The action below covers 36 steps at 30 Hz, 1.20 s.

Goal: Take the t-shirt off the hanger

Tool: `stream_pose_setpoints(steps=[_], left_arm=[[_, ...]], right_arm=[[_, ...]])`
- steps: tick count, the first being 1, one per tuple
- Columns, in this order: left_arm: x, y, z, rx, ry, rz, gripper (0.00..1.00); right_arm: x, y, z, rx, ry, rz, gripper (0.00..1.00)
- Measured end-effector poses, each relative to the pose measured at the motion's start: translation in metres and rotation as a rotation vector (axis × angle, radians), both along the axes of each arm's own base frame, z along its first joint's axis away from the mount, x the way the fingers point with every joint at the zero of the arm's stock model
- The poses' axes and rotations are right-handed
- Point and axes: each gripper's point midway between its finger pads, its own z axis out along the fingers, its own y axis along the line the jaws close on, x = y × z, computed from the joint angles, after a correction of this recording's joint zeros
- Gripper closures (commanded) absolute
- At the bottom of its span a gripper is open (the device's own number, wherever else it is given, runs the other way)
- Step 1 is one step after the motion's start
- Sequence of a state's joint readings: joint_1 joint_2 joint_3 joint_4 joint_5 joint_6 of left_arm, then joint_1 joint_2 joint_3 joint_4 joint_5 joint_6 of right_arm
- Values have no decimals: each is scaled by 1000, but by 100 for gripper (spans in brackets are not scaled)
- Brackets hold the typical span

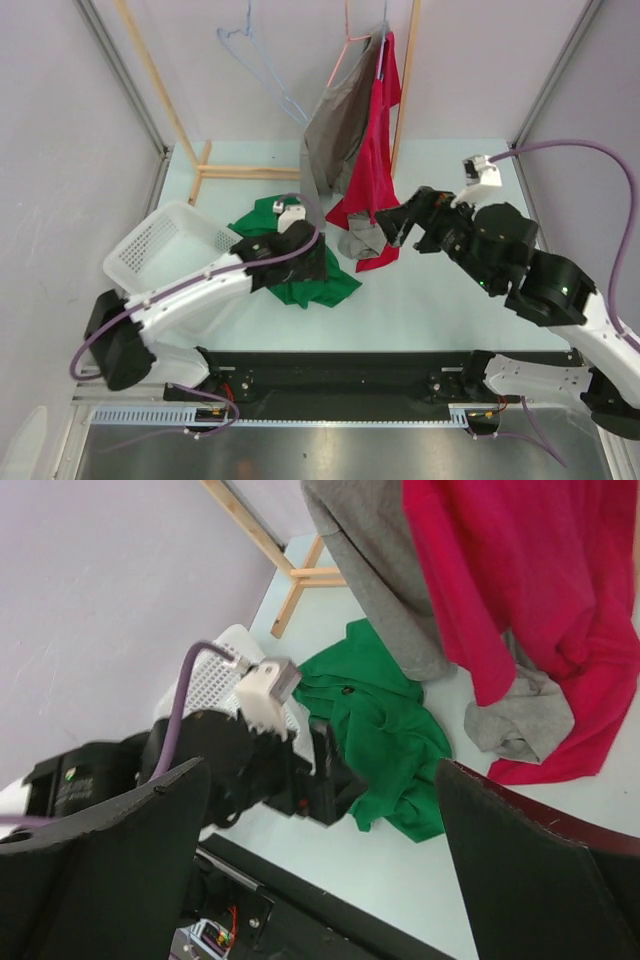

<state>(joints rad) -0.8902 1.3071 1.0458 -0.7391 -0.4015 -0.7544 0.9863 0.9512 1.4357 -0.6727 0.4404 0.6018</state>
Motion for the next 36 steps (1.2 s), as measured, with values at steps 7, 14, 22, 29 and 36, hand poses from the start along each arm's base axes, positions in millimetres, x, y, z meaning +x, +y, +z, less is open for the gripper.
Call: stream_pose_setpoints(steps=[7,14,22,29,36], left_arm=[[47,-35,-21,11,58,195,0],[69,3,-83,86,191,520,0],[85,14,-112,92,249,632,62],[88,15,-98,3,201,550,100],[82,3,15,-226,-20,349,100]], right_arm=[[-18,-37,1,19,-10,-31,0],[-35,-69,8,55,-28,-57,0],[-41,-81,4,62,-21,-67,0],[-47,-83,-12,50,4,-50,0],[-59,-96,-10,95,-19,-32,0]])
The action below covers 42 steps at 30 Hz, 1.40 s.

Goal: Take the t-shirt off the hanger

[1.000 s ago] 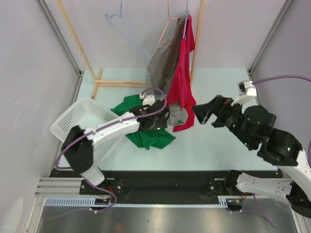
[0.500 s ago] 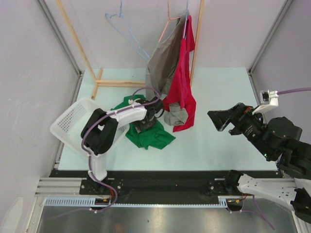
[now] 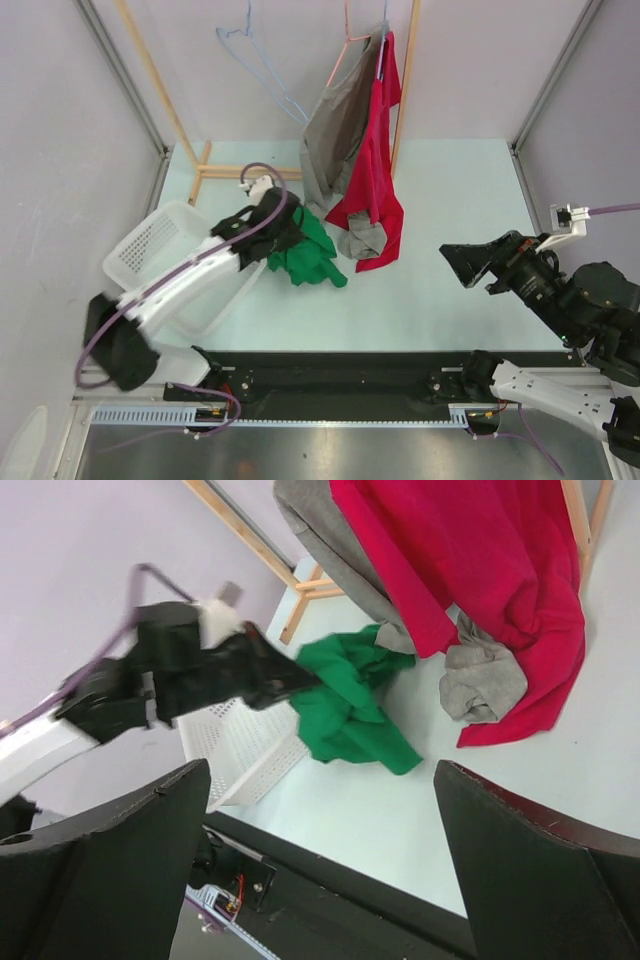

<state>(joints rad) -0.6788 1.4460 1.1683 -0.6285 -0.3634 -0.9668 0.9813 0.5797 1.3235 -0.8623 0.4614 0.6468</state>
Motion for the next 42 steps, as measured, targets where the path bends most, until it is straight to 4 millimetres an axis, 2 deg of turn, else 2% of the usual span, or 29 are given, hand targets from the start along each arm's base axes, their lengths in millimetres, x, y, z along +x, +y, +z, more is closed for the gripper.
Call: stream_pose_setpoints(steps=[3,5,6,10,11,12,14,16,18,22,25,28,29,31,32,33,34,35,36,38,39,42], left_arm=[[-15,6,64,-89,-154,-68,100],[-29,17,111,-137,-278,-112,100],[-35,23,128,-148,-326,-126,99],[-60,55,205,-136,-525,-165,100],[-67,70,237,-121,-595,-154,100],[-69,73,246,-120,-616,-150,100],[-78,98,283,-83,-703,-104,100],[-87,121,307,-46,-765,-52,100],[-97,147,317,5,-805,8,99],[-107,181,313,107,-820,100,100],[-99,193,284,208,-752,163,94],[-88,208,231,308,-620,276,92],[-85,213,213,342,-577,310,97],[-77,224,161,398,-468,367,99],[-73,232,133,426,-403,391,96],[-71,240,100,440,-317,411,90],[-71,246,81,447,-259,423,69],[-70,250,59,446,-190,426,1],[-70,253,47,443,-150,431,0],[-70,253,44,415,-129,456,0],[-70,253,50,389,-141,479,0],[-69,251,85,318,-225,516,0]], right_arm=[[-3,-3,2,12,-9,7,0],[-4,-3,3,11,-12,9,0],[-4,-3,2,10,-12,12,0],[-5,-2,2,4,-15,26,0],[-6,-1,2,2,-14,29,0],[-6,0,2,0,-13,32,0],[-5,3,1,-5,-8,40,0],[-4,7,-1,-12,-2,48,0],[-4,12,-1,-14,2,60,0],[-2,20,1,-5,2,77,0],[-1,25,2,7,4,86,0],[1,30,2,19,8,91,0],[1,32,2,21,12,93,0],[2,37,0,20,18,103,0],[3,39,-1,19,22,108,1],[4,43,-2,14,28,111,0],[5,45,-3,8,34,114,0],[7,49,-5,1,41,117,0],[9,53,-8,-8,51,121,1],[11,59,-13,-21,68,127,0],[12,62,-15,-26,77,129,0],[13,66,-21,-40,93,136,0]])
